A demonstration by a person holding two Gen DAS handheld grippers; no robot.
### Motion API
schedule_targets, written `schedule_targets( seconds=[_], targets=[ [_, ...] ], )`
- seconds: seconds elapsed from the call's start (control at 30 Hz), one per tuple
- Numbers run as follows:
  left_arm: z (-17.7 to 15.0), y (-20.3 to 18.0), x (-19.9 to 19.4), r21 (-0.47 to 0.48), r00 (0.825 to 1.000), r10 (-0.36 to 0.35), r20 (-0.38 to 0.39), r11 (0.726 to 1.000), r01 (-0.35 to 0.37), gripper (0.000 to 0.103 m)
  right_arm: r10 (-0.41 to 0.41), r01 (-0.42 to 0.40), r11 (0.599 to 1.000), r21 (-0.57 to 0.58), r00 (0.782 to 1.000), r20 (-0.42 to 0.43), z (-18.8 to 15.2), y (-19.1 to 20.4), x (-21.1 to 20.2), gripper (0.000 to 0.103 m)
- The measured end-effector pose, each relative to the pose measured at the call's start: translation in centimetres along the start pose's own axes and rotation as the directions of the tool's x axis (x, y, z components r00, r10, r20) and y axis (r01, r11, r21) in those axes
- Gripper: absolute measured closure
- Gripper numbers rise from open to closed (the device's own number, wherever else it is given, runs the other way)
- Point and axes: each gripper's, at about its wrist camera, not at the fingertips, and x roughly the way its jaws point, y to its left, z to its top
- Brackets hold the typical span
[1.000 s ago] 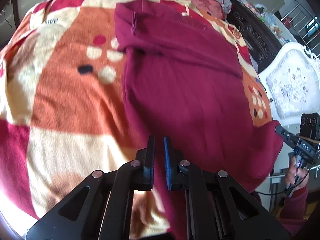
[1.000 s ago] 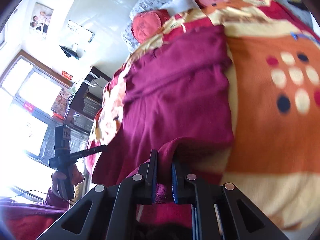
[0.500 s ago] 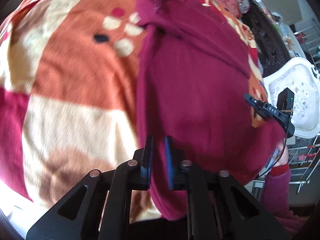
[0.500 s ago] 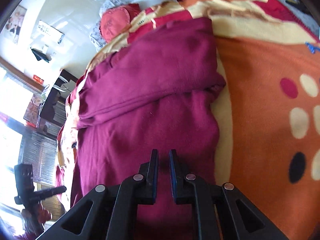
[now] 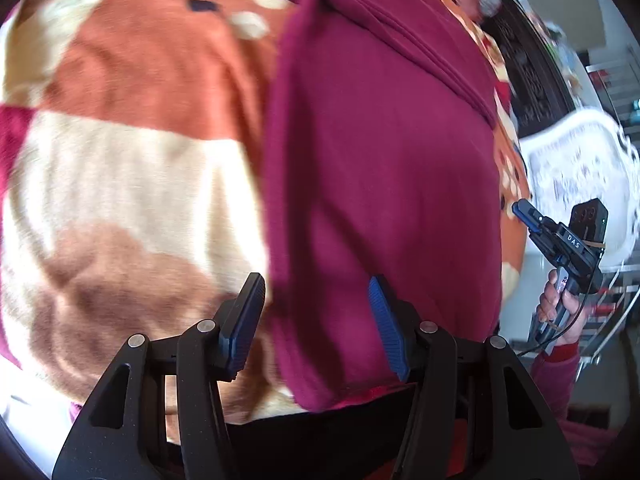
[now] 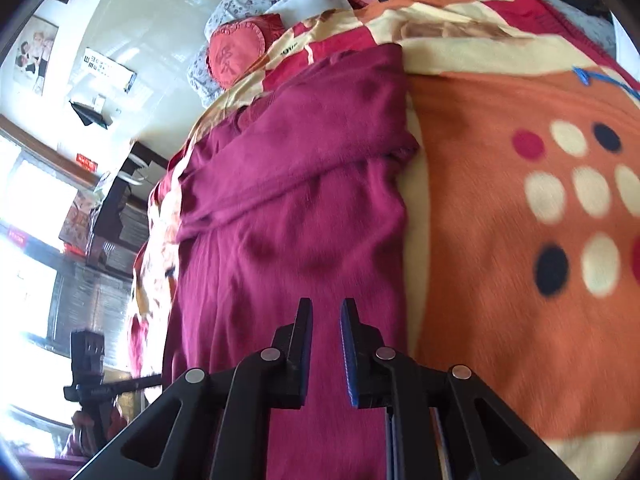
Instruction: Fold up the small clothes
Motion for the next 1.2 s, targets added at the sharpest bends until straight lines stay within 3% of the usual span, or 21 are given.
schedule_targets(
  seconds=[0.07, 0.13, 0.17, 0.33, 0.5, 0.6, 0.67, 1.0, 1.07, 1.1, 1.17, 1.2],
  targets=[
    [-0.2, -0.6, 0.7, 0.021, 1.000, 0.019, -0.007, 1.000, -0.019, 0.050, -0.006, 0.006, 1.000, 0.023, 1.000, -0.019, -1.4, -0.9, -0.9, 0.082],
    [-0.4, -1.6, 0.9, 0.057, 0.999, 0.042, 0.001, 0.998, -0.042, 0.050, -0.012, 0.014, 0.999, 0.052, 0.999, -0.032, -2.7, -1.7, -1.5, 0.063],
    [-0.5, -2.0, 0.7, 0.071, 0.999, 0.046, 0.009, 0.996, -0.046, 0.050, -0.005, 0.008, 0.997, 0.077, 0.999, -0.041, -3.7, -2.4, -2.0, 0.061],
    [-0.6, -4.2, 0.0, 0.153, 0.997, 0.059, 0.046, 0.986, -0.066, 0.050, 0.035, -0.024, 0.994, 0.107, 0.994, -0.100, -7.8, -3.4, -3.3, 0.060],
    [-0.8, -5.5, 0.9, 0.190, 0.999, 0.035, 0.020, 0.981, -0.038, 0.050, 0.052, -0.034, 0.995, 0.095, 0.981, -0.188, -11.0, -3.0, -2.5, 0.060],
    [-0.9, -4.9, 1.7, 0.168, 0.999, 0.050, -0.010, 0.985, -0.047, 0.050, 0.161, -0.133, 0.980, 0.148, 0.968, -0.195, -12.3, -3.2, -1.7, 0.060],
    [-0.9, -4.4, 2.0, 0.138, 0.999, 0.044, -0.026, 0.990, -0.040, 0.050, 0.213, -0.185, 0.971, 0.154, 0.958, -0.190, -12.6, -2.9, -1.3, 0.060],
    [-1.9, -2.8, 3.1, 0.076, 0.997, 0.035, -0.065, 0.997, -0.030, 0.049, 0.249, -0.209, 0.957, 0.199, 0.947, -0.202, -13.0, -3.4, -0.3, 0.060],
    [-1.8, -3.5, 2.9, 0.111, 0.997, 0.038, -0.065, 0.993, -0.031, 0.049, 0.241, -0.208, 0.962, 0.177, 0.950, -0.198, -13.0, -2.7, 0.1, 0.068],
    [-1.7, -3.8, 2.8, 0.133, 0.997, 0.043, -0.061, 0.991, -0.035, 0.060, 0.225, -0.196, 0.968, 0.158, 0.955, -0.192, -13.0, -2.5, -0.1, 0.082],
    [-1.6, -4.2, 2.6, 0.163, 0.997, 0.055, -0.053, 0.986, -0.046, 0.081, 0.210, -0.188, 0.972, 0.138, 0.963, -0.168, -12.8, -2.0, -0.7, 0.089],
    [-1.4, -4.3, 2.4, 0.168, 0.997, 0.048, -0.053, 0.985, -0.039, 0.086, 0.206, -0.190, 0.975, 0.112, 0.966, -0.157, -12.5, -1.5, -1.0, 0.091]
  ],
)
